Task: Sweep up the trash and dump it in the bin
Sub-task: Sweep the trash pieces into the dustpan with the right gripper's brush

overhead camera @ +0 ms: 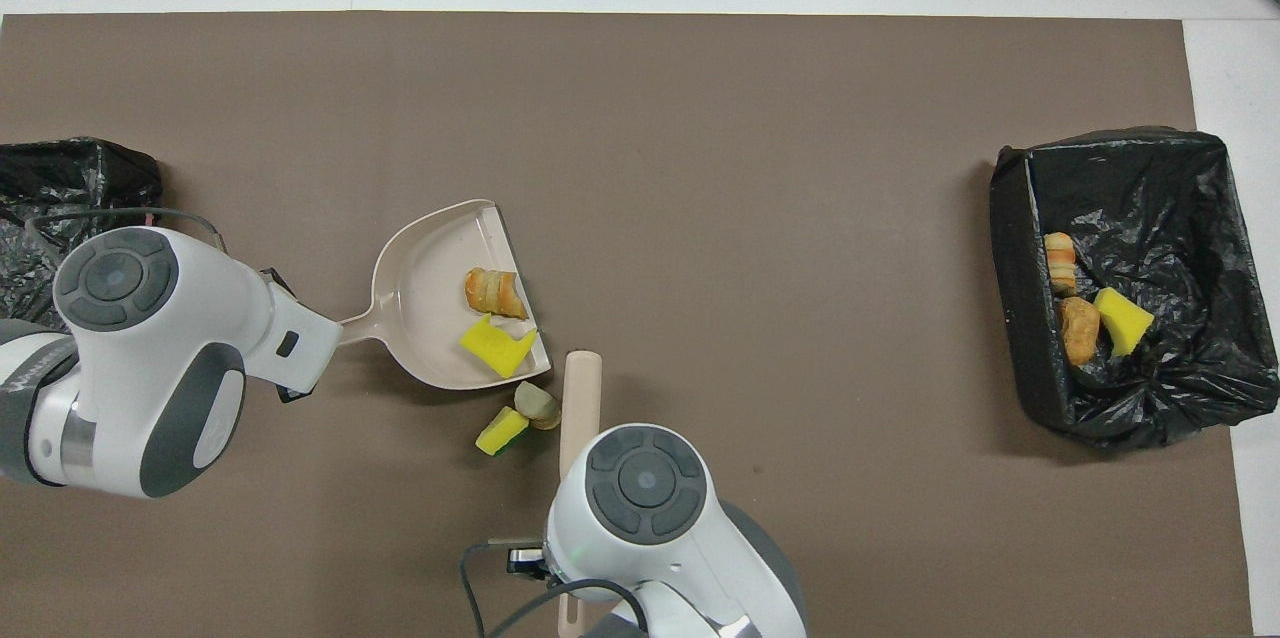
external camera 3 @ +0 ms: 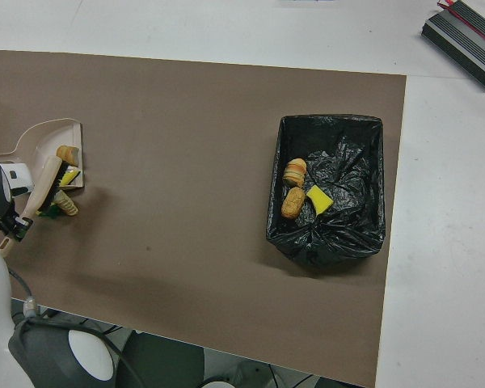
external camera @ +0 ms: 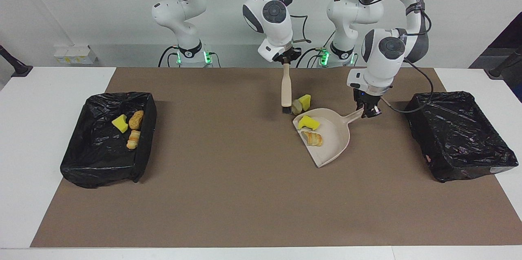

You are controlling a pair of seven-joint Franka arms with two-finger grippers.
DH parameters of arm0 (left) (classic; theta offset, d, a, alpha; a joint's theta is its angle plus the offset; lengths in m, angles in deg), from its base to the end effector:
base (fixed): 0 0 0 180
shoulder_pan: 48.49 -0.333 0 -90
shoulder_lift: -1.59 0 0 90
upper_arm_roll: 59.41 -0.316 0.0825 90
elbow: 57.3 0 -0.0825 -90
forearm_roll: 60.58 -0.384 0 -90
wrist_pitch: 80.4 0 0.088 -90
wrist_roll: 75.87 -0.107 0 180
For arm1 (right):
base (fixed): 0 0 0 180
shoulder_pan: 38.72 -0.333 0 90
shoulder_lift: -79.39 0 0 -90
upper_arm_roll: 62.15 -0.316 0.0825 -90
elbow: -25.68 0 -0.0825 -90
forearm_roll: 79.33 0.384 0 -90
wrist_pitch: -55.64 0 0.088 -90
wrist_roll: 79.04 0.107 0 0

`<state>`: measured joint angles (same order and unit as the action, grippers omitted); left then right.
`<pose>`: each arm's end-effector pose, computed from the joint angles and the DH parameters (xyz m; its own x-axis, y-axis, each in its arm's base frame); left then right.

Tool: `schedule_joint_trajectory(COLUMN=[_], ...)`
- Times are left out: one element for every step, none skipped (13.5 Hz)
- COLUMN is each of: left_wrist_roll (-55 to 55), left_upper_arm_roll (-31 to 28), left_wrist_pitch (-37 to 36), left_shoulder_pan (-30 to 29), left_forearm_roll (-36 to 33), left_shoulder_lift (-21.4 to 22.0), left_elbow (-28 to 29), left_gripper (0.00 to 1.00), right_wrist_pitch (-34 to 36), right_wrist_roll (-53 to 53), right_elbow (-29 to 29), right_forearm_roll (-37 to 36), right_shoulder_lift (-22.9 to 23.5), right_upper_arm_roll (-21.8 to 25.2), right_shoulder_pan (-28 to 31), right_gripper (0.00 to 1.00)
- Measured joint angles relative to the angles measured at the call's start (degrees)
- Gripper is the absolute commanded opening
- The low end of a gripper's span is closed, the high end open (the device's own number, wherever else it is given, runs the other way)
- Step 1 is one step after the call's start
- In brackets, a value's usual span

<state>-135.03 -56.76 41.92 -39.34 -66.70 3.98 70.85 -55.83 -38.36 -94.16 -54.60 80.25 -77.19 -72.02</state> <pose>0.5008 -0.1000 0.3828 0.2672 -0.9576 -0.1080 -0.9629 -0.2696 0.0084 0.3330 0.4162 0.4086 0.9245 -0.0241 -0.3805 -0.0883 -0.9844 -0.1521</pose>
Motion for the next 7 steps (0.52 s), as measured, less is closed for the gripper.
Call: schedule_joint_trajectory(left_wrist_roll=[-1.3, -2.6, -4.5, -6.5, -8.3, -10.3, -12.3], left_upper_arm_roll=[0.0, 0.0, 0.0, -0.1, -0.1, -0.2, -0.3], left_wrist_pitch=[0.0, 0.0, 0.1, 0.1, 0.2, 0.2, 0.2], left_shoulder_pan=[-0.4, -0.7, -1.2, -1.9, -2.9, -4.1, -5.2], left_forearm_roll=[0.0, 0.0, 0.0, 0.0, 0.0, 0.0, 0.0], left_shoulder_lift=[0.0, 0.0, 0.0, 0.0, 0.0, 0.0, 0.0], left_elbow=[0.0, 0.0, 0.0, 0.0, 0.0, 0.0, 0.0], left_gripper=[0.0, 0.0, 0.0, 0.0, 0.0, 0.0, 0.0], right_wrist_pitch=[0.1, 0.4, 1.1, 1.2, 1.0, 0.3, -0.6], right_wrist_roll=[-0.8, -1.1, -1.2, -1.2, -1.2, -1.2, -1.2], right_elbow=[-2.9, -5.1, -6.7, -8.1, -9.3, -10.3, -11.0], right_forearm_roll=[0.0, 0.0, 0.0, 0.0, 0.0, 0.0, 0.0], right_shoulder_lift=[-1.5, -2.5, -3.1, -3.3, -3.3, -3.1, -2.9], right_upper_arm_roll=[0.0, 0.0, 0.0, 0.0, 0.0, 0.0, -0.1], right_shoulder_pan=[0.1, 0.4, 0.7, 1.1, 1.3, 1.4, 1.4], right_gripper=[0.0, 0.0, 0.0, 0.0, 0.0, 0.0, 0.0])
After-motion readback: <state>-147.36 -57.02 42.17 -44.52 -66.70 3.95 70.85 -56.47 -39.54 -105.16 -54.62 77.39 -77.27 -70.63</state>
